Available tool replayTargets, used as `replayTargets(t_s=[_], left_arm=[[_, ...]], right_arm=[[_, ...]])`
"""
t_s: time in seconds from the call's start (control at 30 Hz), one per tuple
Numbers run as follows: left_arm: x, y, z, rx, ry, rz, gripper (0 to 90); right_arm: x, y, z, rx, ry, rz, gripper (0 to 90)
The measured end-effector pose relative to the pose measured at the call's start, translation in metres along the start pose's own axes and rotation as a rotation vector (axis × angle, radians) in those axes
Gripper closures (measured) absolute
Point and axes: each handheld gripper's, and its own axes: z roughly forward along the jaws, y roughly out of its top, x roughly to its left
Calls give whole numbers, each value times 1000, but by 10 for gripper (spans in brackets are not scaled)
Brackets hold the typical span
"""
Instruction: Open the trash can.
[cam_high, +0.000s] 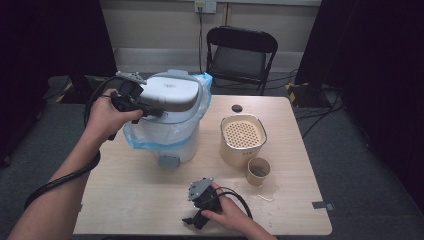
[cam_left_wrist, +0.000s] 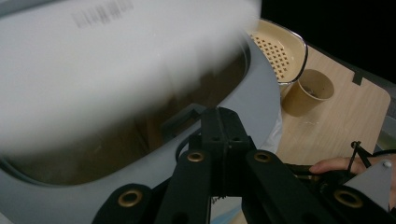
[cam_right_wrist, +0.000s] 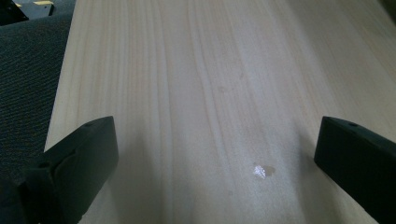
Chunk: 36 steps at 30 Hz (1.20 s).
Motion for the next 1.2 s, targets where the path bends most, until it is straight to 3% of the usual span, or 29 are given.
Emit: replayTargets(t_s=[0.27, 0.53, 0.73, 1.07, 1.2], left_arm=[[-3, -2, 0, -15, -27, 10, 896], [-12, -9, -2, -24, -60, 8, 763], [-12, -19, -5, -61, -78, 10, 663], [-17, -27, -7, -97, -95, 36, 425], [-20, -31, -7, -72, -111, 32, 348]], right_arm=[[0, 0, 0, -1, -1, 0, 0], [0, 0, 0, -1, 0, 0, 0], [0, 0, 0, -1, -1, 0, 0], [0, 0, 0, 0, 0, 1, 0], [0, 0, 0, 1, 0, -2, 0]])
